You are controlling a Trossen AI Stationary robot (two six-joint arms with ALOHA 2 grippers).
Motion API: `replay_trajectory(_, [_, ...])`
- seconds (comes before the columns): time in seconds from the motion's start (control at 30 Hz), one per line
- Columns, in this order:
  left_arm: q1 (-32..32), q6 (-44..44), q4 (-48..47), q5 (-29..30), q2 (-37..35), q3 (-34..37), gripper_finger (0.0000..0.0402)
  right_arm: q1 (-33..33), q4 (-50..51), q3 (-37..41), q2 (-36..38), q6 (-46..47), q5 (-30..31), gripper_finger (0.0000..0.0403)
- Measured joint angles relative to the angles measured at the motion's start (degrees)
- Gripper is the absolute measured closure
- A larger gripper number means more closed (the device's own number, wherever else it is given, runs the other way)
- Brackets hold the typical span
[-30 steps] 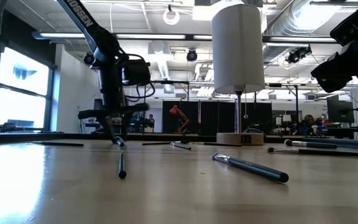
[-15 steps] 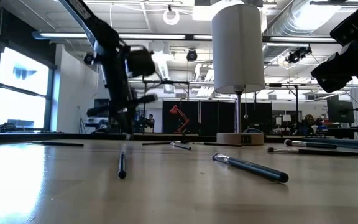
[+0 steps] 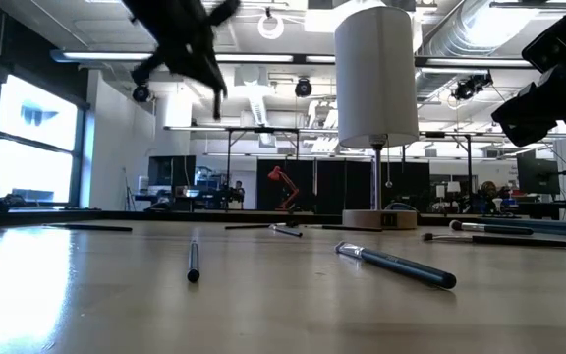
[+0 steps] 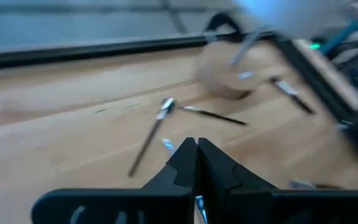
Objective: Put items in baskets/containers
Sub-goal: Put the black foundation brush into the transparent organizer
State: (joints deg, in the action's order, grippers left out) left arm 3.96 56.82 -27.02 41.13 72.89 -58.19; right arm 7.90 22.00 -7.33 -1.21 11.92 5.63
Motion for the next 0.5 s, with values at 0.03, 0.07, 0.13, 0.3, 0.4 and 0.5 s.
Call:
replay_trajectory(0.03, [3.16,0.0,-0.17,2.7,-1.01,0.01,0.0401,0.0,0.0,0.0,0.0,0.01,0.0,0.0398])
replay_trajectory(0.07, [6.29,-0.01,-0.12,5.1,-1.92,0.02,0.0401,0.0,0.0,0.0,0.0,0.0,0.0,0.0398])
replay_trajectory(0.13, [12.21,-0.58,0.23,9.37,-3.17,-0.04,0.0401,0.0,0.01,0.0,0.0,0.01,0.0,0.0398])
replay_trajectory(0.3, [25.96,-4.76,0.34,17.82,-3.97,-0.02,0.0401,0.0,0.0,-0.02,0.0,0.01,-0.02,0.0398])
replay_trajectory(0.4, [32.9,-12.85,0.39,19.67,-3.9,-0.02,0.0401,0.0,0.0,-0.02,0.0,-0.01,0.0,0.0398])
replay_trajectory(0.5, [38.3,-19.43,1.18,19.92,-3.9,-0.02,0.0401,0.0,0.0,-0.02,0.0,0.01,0.0,0.0398])
